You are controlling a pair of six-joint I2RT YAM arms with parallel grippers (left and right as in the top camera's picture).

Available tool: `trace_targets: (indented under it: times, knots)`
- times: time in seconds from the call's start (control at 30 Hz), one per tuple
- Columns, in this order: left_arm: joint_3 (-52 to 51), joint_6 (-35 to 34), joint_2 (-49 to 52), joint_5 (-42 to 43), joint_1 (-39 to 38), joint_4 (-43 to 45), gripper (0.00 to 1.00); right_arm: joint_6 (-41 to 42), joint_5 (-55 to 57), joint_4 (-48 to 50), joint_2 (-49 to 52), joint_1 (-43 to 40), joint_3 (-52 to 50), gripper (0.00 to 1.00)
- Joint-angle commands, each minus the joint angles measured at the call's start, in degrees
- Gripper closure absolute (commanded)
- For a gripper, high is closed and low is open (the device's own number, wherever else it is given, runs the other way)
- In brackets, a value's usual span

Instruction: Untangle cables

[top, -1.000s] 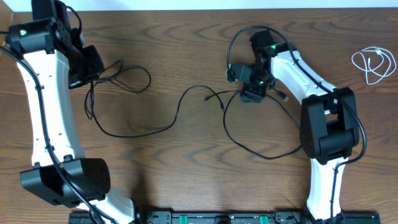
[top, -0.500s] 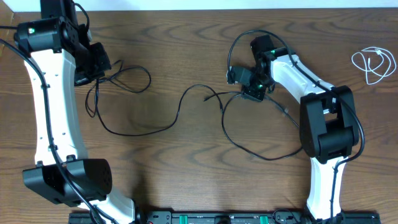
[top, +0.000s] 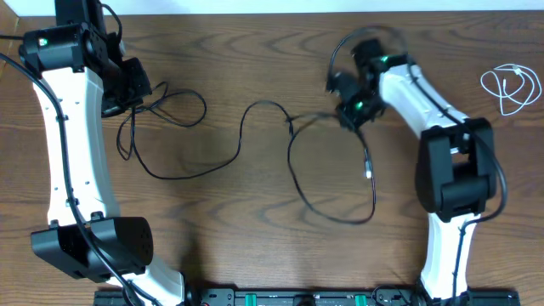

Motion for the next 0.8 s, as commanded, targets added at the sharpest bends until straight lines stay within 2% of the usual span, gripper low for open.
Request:
trace_targets:
  times: [0.0, 0.27, 0.4, 0.63, 0.77]
  knots:
    - [-0.17, -0.28, -0.57, 0.52, -0.09, 0.04, 0.92, 8.13, 0.39, -0.39, -10.58, -4.2, 7.8, 0.99]
    - [-0.17, -0.28, -0.55, 0.52, -0.09, 0.07, 0.92, 9.73, 0.07, -0.04, -25.59, -13.81, 11.78, 0.99]
    - [-0.17, -0.28, -0.55, 0.52, -0.09, 0.04, 0.92, 14.86, 1.31, 0.28, -33.05, -25.38, 11.78, 0.99]
    - [-0.17, -0.28, -0.55, 0.52, -0.09, 0.07, 0.92, 21.55, 2.08, -3.78, -34.6, -40.44, 11.63, 0.99]
    - [-0.17, -0.28, -0.55, 0.52, -0.09, 0.07, 0.92, 25.14, 8.98, -5.33, -33.14, -45.38, 11.54, 0.99]
